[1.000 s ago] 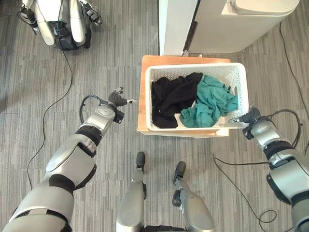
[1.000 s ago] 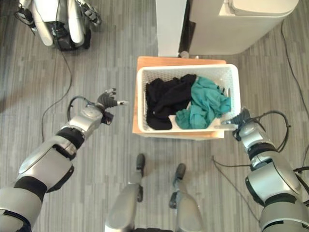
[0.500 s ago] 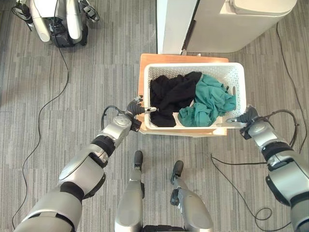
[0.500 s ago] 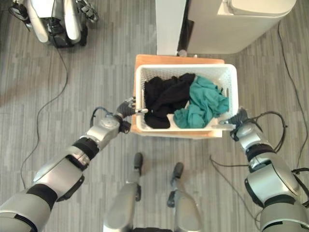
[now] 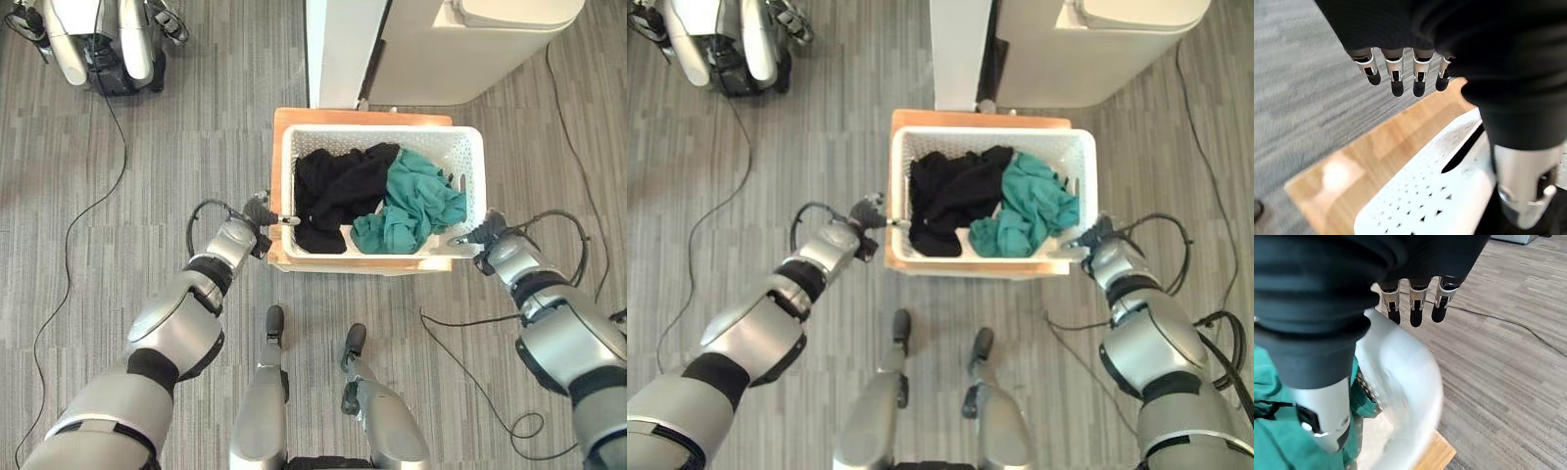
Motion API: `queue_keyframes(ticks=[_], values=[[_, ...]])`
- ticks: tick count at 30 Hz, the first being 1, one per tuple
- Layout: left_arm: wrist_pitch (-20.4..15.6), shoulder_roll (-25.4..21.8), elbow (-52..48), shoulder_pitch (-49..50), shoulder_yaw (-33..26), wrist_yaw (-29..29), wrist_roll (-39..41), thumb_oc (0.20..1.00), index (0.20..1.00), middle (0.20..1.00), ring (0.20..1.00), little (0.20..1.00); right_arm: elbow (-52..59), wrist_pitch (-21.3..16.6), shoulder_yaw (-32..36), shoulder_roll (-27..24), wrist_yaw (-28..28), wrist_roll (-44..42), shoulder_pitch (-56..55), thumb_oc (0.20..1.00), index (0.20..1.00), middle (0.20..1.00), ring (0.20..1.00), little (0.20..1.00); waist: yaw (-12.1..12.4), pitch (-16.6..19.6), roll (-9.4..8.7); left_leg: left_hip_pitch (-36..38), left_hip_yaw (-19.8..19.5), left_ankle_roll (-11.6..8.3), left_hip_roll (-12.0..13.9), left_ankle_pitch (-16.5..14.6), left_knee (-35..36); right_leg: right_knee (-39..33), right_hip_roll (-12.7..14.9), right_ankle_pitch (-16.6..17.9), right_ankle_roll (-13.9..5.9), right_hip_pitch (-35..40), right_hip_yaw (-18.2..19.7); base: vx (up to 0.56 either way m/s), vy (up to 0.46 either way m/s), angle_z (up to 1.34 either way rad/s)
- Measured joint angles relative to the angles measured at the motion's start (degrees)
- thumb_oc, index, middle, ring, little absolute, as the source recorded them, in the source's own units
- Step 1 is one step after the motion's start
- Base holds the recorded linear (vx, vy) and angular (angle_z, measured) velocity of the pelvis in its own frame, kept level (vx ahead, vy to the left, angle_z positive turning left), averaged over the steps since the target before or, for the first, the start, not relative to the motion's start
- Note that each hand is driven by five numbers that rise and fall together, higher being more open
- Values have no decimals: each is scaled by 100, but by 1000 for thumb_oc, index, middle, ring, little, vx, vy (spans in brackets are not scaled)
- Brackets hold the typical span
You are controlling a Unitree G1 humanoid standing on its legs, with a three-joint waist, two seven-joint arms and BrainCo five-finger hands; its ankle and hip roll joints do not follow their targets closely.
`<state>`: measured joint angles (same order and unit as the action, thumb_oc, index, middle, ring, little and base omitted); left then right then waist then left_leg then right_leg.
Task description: Grab the laundry basket,head to the washer,open it,put in the laundry and shut it.
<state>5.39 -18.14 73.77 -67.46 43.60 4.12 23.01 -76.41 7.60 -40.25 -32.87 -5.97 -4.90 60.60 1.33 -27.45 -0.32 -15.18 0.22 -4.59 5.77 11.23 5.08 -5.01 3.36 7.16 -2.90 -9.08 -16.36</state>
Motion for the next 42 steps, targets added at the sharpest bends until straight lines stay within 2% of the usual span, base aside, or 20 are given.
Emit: queue_keyframes(ticks=[6, 21, 32, 41, 42], values=[[69, -4, 187, -342, 10, -12, -175, 1000, 1000, 1000, 1000, 1000, -506, -13, 87, 315, 202, -555, 112, 1000, 1000, 1000, 1000, 1000, -42, 5, -14, -65, 51, 6, 10, -5, -1, 1, -3, 14, 4, -100, 45, 15, -3, -5], [110, -131, 613, -663, -11, -21, -333, 1000, 1000, 1000, 1000, 1000, -571, -11, 262, 487, 241, -1115, 416, 1000, 1000, 1000, 1000, 1000, -63, 6, -17, -212, 317, 14, 32, -10, -4, 1, -2, 128, 22, -382, 303, 28, 17, -9], [113, -166, 814, -871, -22, -59, -332, 1000, 1000, 1000, 1000, 1000, -673, -1, 229, 490, 226, -1288, 1068, 1000, 1000, 1000, 1000, 1000, -80, 29, -58, -325, 341, 17, 60, -10, -12, 2, -31, 156, 40, -511, 321, 3, 4, -1], [196, -199, 825, -889, -17, -52, -334, 1000, 1000, 1000, 1000, 1000, -674, 10, 0, 669, 197, -1293, 1211, 1000, 1000, 1000, 1000, 1000, -88, 157, -286, -407, 342, 16, 63, -10, -17, 2, -41, 156, 40, -595, 321, 0, 0, 0], [192, -197, 822, -888, -17, -51, -334, 799, 799, 799, 799, 799, -675, 10, 1, 669, 194, -1293, 1197, 1000, 1000, 1000, 1000, 1000, -89, 165, -300, -413, 341, 17, 63, -10, -18, 2, -39, 157, 40, -599, 320, 0, 0, 0]])
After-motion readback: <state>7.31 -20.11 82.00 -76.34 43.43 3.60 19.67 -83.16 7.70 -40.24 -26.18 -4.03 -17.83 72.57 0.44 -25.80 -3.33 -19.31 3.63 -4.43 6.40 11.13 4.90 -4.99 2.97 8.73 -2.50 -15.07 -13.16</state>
